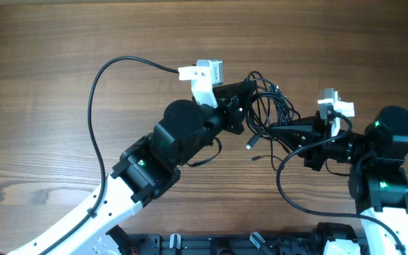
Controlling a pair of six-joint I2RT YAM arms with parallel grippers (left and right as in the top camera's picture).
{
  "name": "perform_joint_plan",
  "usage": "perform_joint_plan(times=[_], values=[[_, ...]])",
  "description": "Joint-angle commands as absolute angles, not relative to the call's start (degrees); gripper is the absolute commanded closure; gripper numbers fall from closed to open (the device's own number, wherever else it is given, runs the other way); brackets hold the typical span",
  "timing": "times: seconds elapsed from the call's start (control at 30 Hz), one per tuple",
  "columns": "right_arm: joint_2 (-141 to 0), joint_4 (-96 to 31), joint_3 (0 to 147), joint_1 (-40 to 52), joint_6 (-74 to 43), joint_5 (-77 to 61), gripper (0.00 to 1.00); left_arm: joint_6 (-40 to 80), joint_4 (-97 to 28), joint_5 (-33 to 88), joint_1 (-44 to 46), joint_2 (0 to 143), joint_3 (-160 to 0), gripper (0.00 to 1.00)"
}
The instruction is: Untangle cables
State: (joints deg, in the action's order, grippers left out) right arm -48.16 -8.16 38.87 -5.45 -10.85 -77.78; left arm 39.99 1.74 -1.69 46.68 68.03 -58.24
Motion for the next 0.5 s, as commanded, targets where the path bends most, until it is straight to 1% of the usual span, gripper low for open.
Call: perform_joint_plan(times=[0.0, 0.1, 0.2, 0.3, 0.43, 0.47], values=[[-47.79, -7.09, 38.98, -5.32, -8.91, -87.09, 0.96, 41.21, 2.83, -11.90, 44.84, 68.53, -59.27, 0.96], [-47.79, -6.42, 38.98, -5.32, -8.95, -88.40, 0.96, 41.17, 2.92, -11.60, 44.86, 69.06, -59.27, 0.96], [-47.81, -6.31, 38.98, -5.32, -9.04, -87.74, 0.96, 40.21, 3.38, -7.25, 44.84, 69.08, -59.27, 0.96], [-47.81, -6.35, 38.98, -5.32, -10.50, -84.71, 0.96, 32.73, 5.37, 1.67, 44.86, 69.08, -59.27, 0.96], [-47.81, -6.35, 38.98, -5.32, -14.09, -80.25, 0.96, 26.83, 5.37, 9.13, 44.84, 69.06, -59.27, 0.96], [-47.81, -6.44, 38.98, -5.32, -14.15, -79.72, 0.96, 26.65, 5.32, 10.11, 44.84, 69.06, -59.27, 0.88]])
